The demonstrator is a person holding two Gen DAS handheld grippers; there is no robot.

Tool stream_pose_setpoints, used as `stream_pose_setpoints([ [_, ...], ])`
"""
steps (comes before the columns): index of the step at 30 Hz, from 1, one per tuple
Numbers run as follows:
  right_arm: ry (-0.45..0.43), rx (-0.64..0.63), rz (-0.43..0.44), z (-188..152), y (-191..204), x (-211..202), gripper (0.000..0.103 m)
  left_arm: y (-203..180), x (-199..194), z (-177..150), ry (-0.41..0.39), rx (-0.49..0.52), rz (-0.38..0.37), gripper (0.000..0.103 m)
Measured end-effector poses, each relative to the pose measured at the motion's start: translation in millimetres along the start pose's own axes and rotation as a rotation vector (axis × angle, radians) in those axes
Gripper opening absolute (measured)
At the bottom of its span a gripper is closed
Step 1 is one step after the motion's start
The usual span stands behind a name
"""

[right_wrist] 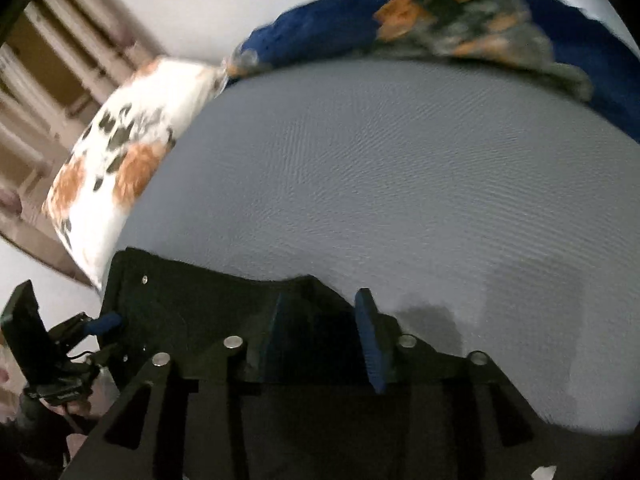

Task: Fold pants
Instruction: 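Grasp the waistband with the left gripper while the right grasps the hem end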

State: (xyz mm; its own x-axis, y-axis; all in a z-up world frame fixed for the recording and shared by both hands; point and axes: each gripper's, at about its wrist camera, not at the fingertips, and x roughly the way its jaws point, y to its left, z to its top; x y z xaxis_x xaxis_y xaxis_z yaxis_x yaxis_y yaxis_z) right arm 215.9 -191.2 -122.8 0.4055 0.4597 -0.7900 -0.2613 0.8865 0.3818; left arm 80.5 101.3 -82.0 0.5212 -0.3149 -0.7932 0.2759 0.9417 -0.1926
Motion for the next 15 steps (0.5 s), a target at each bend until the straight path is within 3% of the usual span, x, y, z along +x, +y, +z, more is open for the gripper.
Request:
stream_pose_setpoints([
  [8, -0.034, 0.118, -0.2, -62, -51, -46, 0.038, -71, 35, 54, -0.053, 0.149, -0.14, 0.055],
  [15, -0.034, 0.163, -0.334, -86, -75, -58, 0.038, -118, 102, 90, 0.014, 0.166, -0.255, 0.051],
])
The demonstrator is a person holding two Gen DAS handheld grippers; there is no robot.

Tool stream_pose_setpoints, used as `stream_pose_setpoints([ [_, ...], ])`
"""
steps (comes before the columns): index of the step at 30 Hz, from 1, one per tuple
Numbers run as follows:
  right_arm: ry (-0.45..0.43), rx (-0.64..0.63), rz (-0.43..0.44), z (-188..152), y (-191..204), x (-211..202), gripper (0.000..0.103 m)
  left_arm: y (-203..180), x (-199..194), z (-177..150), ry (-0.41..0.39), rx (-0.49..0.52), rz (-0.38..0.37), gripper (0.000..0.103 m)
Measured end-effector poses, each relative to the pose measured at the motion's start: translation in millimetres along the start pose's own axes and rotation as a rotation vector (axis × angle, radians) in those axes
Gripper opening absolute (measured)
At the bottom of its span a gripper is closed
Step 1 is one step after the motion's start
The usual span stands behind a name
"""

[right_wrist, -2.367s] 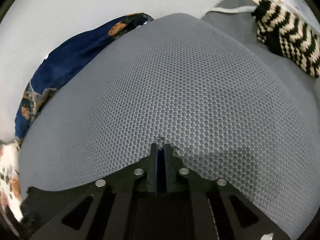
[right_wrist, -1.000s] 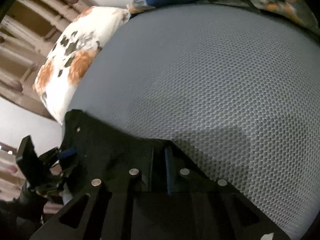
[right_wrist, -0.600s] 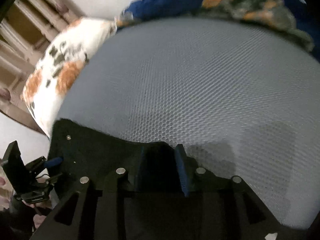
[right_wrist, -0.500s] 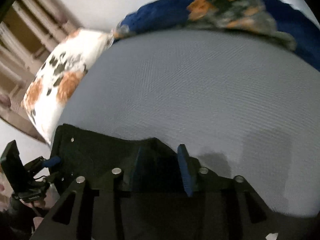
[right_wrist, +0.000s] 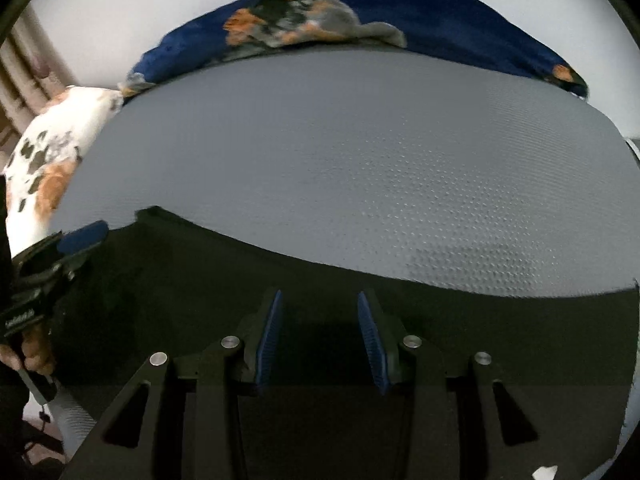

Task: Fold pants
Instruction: 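Grasp the waistband with the left gripper while the right grasps the hem end, then lift the leg hems with the right gripper and fold them toward the waistband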

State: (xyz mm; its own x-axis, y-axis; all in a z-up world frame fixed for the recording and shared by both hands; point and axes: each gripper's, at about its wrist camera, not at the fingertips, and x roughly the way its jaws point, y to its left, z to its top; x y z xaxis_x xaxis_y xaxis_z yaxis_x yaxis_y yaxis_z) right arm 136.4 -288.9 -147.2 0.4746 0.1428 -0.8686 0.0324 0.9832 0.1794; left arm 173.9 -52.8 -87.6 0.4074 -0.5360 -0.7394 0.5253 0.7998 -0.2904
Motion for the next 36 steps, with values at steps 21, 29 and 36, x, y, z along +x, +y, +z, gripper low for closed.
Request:
stream_pose_setpoints([
  [21, -0.088, 0.067, 0.023, 3, -38, -2, 0.044, 6, 38, 11, 0.076, -0.021, 0.095, 0.032],
  [29, -0.17, 0.087, -0.015, -21, -114, -62, 0.047, -6, 0, -27, 0.064, -0.025, 0.148, 0.042],
  [36, -0.082, 0.389, 0.094, -54, -233, -96, 0.048, -7, -28, -65, 0.067, -0.102, 0.181, 0.045],
])
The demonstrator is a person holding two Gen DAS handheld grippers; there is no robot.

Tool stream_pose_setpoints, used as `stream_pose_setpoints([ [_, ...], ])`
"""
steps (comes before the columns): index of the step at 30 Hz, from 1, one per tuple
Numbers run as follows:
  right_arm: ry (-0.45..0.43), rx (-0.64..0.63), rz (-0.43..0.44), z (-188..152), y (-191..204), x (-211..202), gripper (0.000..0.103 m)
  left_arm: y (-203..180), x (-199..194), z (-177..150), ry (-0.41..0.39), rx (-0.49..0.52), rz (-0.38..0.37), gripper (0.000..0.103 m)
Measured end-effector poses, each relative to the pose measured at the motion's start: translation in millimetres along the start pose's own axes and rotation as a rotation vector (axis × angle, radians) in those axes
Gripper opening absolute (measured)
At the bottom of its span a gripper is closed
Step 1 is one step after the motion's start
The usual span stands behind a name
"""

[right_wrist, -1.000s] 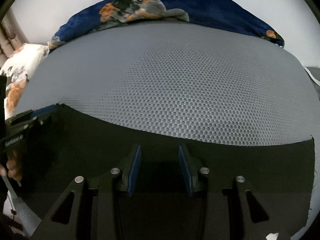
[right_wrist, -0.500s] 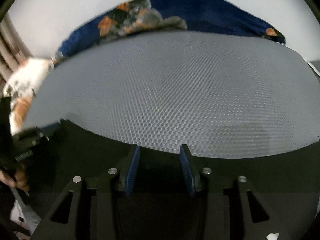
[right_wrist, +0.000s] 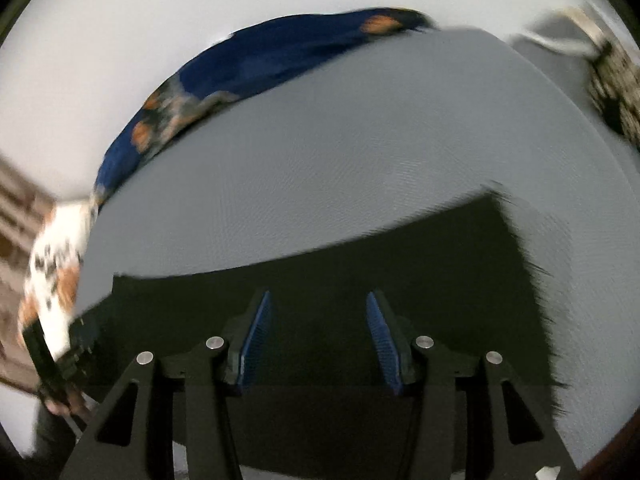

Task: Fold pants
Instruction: 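Lift the leg hems with the right gripper and fold them toward the waistband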

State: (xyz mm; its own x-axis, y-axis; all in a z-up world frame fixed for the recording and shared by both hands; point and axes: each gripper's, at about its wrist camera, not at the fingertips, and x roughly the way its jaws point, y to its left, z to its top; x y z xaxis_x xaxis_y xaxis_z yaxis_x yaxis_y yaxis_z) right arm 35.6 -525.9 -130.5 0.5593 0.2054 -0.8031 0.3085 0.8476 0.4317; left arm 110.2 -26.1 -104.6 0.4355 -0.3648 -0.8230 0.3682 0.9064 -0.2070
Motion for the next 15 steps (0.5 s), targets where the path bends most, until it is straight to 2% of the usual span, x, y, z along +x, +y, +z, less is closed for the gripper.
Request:
stream_pose_setpoints([
  [4, 0.032, 0.117, 0.041, -5, -57, -14, 0.048, 1, -6, -12, 0.013, -0.032, 0.008, 0.046],
  [6, 0.044, 0.143, 0.032, -8, -80, -18, 0.048, 0, -6, -17, 0.023, -0.04, 0.015, 0.046],
  [15, 0.077, 0.192, 0.073, -18, -130, -18, 0.048, -10, -5, -23, 0.055, -0.066, 0.029, 0.047],
])
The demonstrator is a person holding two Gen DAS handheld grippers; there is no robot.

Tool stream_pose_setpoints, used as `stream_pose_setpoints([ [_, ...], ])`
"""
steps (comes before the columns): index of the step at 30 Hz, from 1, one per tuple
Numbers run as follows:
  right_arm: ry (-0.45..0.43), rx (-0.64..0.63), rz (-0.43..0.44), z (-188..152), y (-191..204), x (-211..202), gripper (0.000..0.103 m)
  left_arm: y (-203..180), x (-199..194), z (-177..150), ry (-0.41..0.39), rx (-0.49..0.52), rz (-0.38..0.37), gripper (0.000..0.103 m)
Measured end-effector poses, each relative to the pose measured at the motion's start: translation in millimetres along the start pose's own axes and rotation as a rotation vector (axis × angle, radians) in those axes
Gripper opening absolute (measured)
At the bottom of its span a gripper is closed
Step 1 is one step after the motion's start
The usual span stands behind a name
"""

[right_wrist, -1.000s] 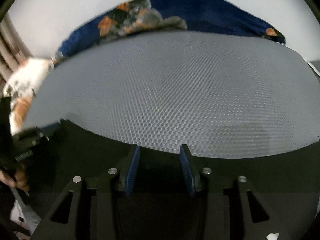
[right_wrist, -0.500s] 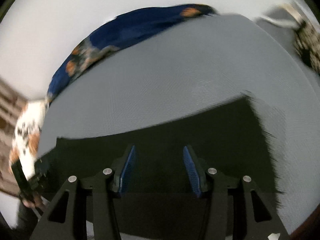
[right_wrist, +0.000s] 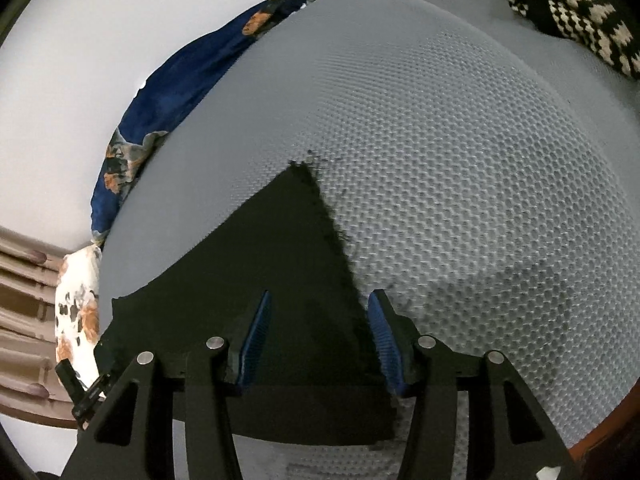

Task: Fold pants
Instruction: 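Lift the leg hems with the right gripper and fold them toward the waistband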

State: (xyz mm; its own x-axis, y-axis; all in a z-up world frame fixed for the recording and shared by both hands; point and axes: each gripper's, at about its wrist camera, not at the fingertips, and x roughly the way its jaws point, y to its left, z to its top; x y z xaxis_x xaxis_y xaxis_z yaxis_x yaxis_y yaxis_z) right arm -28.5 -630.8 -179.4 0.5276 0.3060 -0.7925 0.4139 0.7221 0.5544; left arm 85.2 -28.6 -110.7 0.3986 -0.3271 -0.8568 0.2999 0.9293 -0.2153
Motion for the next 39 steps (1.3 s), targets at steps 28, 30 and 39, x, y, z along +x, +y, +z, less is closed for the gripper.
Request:
stream_pose_setpoints([
  [28, -0.034, -0.061, 0.178, -16, 36, 4, 0.008, -7, 15, -10, -0.005, -0.001, 0.017, 0.055],
  [30, -0.042, -0.071, 0.196, -22, 56, -2, 0.008, -6, 16, -10, -0.011, -0.005, 0.007, 0.055],
  [39, -0.016, -0.149, 0.231, -45, 161, 6, 0.008, -3, -6, -14, -0.068, -0.006, -0.052, 0.055],
])
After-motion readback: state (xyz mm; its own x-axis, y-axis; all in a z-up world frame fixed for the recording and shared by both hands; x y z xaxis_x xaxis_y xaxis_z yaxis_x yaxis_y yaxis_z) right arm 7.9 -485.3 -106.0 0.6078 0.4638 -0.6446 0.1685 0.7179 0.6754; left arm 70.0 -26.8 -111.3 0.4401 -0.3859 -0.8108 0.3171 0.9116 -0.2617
